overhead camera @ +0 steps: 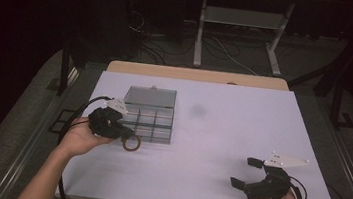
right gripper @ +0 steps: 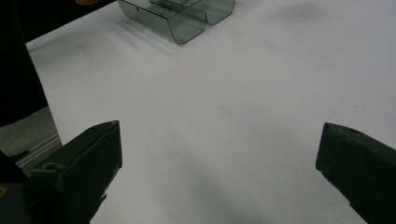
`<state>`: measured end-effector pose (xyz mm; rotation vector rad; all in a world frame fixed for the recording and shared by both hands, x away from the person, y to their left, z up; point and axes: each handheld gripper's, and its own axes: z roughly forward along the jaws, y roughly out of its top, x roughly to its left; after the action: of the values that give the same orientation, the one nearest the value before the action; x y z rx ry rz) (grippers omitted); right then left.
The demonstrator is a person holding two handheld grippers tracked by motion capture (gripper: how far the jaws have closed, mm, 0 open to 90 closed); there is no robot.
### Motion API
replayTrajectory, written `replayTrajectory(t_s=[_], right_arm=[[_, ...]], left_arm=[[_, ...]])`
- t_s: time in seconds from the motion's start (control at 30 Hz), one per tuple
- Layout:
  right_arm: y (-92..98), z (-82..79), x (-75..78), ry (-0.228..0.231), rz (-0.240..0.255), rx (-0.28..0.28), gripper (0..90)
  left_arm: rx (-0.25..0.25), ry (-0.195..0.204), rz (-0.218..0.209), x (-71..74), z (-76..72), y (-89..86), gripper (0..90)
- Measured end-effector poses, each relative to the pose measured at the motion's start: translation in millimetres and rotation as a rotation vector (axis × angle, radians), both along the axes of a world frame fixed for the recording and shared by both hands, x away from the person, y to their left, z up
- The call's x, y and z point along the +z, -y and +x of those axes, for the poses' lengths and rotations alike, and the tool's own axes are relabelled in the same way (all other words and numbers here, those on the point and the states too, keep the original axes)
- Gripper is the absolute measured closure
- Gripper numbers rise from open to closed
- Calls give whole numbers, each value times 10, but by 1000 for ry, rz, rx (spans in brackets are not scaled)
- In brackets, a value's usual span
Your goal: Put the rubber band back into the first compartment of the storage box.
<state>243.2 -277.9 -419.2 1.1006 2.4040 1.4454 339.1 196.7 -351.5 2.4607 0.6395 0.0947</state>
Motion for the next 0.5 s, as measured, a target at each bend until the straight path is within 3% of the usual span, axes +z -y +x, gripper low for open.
replayTrajectory(t_s=[0.5], right_arm=[[-3,4,-2,1,-1,1,6]], left_arm=[[66,17,-15,116,98,-153,834]])
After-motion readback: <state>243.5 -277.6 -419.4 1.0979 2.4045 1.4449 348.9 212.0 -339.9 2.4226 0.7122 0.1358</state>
